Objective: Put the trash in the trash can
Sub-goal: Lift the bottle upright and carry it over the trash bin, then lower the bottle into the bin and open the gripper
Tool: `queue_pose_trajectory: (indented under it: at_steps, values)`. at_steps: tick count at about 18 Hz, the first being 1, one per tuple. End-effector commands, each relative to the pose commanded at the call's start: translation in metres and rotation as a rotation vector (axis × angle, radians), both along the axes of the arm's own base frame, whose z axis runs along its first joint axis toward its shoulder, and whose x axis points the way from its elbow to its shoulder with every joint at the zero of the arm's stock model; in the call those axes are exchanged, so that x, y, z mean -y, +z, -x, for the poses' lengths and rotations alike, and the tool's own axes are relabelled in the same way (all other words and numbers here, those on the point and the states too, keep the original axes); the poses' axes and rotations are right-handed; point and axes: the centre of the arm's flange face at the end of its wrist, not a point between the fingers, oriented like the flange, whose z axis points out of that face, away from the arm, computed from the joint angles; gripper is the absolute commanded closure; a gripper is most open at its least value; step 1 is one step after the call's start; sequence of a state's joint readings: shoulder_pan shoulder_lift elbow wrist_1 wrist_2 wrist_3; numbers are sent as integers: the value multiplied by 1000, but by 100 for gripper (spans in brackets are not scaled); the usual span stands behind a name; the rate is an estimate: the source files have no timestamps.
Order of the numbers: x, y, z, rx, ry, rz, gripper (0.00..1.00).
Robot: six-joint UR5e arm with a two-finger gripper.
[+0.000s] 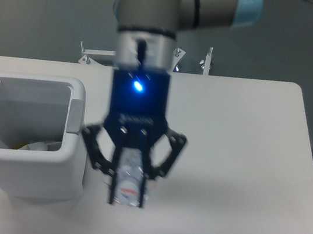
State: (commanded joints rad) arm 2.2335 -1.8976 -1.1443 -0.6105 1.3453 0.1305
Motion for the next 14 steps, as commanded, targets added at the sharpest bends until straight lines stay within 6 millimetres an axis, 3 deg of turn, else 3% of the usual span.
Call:
queue_pose_trajectory:
  at_steps: [2,5,7,10,14]
  values:
    - [3,7,-10,-5,-8,-9,66]
    - [-6,11,-39,-7,-52,-13,66]
    - [-10,10,-51,-5,-71,-11,66]
    - [-20,8,-86,4,-121,-8,66]
    - [-12,-8,-115,40,-147,21,66]
